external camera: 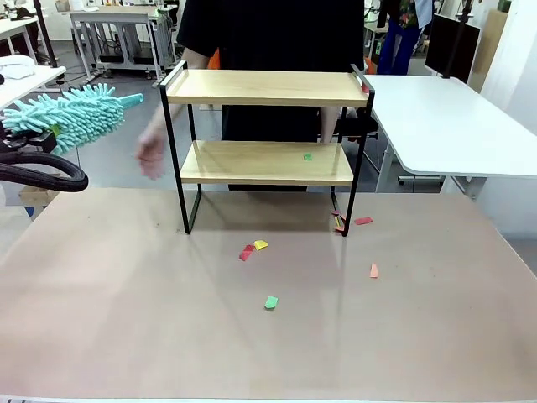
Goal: Clean the shelf.
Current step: Hand the Duster back to the human.
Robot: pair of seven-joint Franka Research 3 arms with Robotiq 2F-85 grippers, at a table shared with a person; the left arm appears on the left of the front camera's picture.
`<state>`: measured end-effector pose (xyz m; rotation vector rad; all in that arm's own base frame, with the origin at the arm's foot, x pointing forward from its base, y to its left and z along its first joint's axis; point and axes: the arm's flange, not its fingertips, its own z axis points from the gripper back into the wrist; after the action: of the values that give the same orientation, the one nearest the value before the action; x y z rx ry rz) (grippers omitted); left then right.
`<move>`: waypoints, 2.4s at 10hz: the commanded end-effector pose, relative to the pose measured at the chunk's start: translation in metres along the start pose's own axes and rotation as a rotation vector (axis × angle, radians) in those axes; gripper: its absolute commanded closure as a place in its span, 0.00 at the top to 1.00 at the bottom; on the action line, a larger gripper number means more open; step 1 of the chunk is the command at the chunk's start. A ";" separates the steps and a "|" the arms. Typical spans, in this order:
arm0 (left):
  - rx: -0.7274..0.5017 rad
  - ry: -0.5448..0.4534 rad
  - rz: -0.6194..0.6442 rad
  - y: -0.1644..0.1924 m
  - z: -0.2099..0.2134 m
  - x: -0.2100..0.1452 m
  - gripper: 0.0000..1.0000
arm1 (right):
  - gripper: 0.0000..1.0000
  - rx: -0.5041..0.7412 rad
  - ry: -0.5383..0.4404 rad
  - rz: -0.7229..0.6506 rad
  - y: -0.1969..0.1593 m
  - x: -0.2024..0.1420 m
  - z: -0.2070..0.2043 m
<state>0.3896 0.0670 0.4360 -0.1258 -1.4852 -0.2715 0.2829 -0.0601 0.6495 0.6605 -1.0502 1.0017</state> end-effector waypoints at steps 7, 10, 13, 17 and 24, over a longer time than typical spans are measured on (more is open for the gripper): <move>-0.006 -0.002 0.002 0.003 0.002 0.003 0.18 | 1.00 0.002 -0.024 0.012 -0.001 0.003 0.000; -0.006 -0.002 0.002 0.003 0.002 0.003 0.18 | 1.00 0.002 -0.024 0.012 -0.001 0.003 0.000; -0.006 -0.002 0.002 0.003 0.002 0.003 0.18 | 1.00 0.002 -0.024 0.012 -0.001 0.003 0.000; 0.023 -0.012 0.006 -0.003 0.013 0.015 1.00 | 1.00 0.002 -0.024 0.012 -0.001 0.003 0.000; 0.059 0.026 0.360 0.036 0.046 0.114 1.00 | 1.00 0.002 -0.024 0.012 -0.001 0.003 0.000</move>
<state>0.3670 0.0796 0.5258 -0.2597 -1.4467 -0.0326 0.2829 -0.0602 0.6496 0.6601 -1.0503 1.0014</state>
